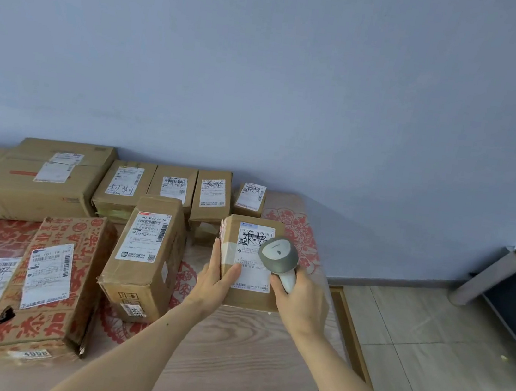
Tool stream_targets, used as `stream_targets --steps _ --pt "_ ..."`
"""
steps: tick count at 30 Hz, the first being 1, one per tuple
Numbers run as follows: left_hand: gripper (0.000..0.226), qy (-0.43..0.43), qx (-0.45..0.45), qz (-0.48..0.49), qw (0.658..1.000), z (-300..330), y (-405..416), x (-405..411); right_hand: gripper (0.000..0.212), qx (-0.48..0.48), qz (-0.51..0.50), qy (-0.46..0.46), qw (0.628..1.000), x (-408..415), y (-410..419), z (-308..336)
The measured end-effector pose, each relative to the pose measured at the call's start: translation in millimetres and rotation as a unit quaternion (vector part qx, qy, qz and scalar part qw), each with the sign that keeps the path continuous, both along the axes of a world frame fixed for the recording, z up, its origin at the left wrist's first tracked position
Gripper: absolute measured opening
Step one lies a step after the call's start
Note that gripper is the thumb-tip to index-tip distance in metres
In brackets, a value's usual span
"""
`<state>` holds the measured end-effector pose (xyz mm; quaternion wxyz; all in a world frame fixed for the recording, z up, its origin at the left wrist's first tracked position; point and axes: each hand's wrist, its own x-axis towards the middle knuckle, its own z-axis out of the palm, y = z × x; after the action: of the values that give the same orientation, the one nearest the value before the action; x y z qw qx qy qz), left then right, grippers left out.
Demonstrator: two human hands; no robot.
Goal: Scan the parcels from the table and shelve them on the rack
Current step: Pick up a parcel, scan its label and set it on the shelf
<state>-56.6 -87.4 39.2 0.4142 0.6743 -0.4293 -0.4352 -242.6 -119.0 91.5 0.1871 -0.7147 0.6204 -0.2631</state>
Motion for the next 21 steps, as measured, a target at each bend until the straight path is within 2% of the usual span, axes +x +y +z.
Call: stream_targets --steps 7,12,21 --pt "0.084 -0.023 -0.052 0.036 0.998 -5.3 6.0 3.2 0.028 -0.024 -0.036 -0.071 0.997 15.3 23.5 22.7" --pt "0.095 -0.043 -0.072 0.039 0.996 12.3 18.8 -7.2 0.018 0.002 -0.007 -0.144 0.99 32.3 44.0 28.5" --pt "0.108 -0.037 -0.066 0.057 0.995 27.9 30.9 -9.7 0.016 0.014 -0.018 -0.182 0.983 43.2 61.6 21.7"
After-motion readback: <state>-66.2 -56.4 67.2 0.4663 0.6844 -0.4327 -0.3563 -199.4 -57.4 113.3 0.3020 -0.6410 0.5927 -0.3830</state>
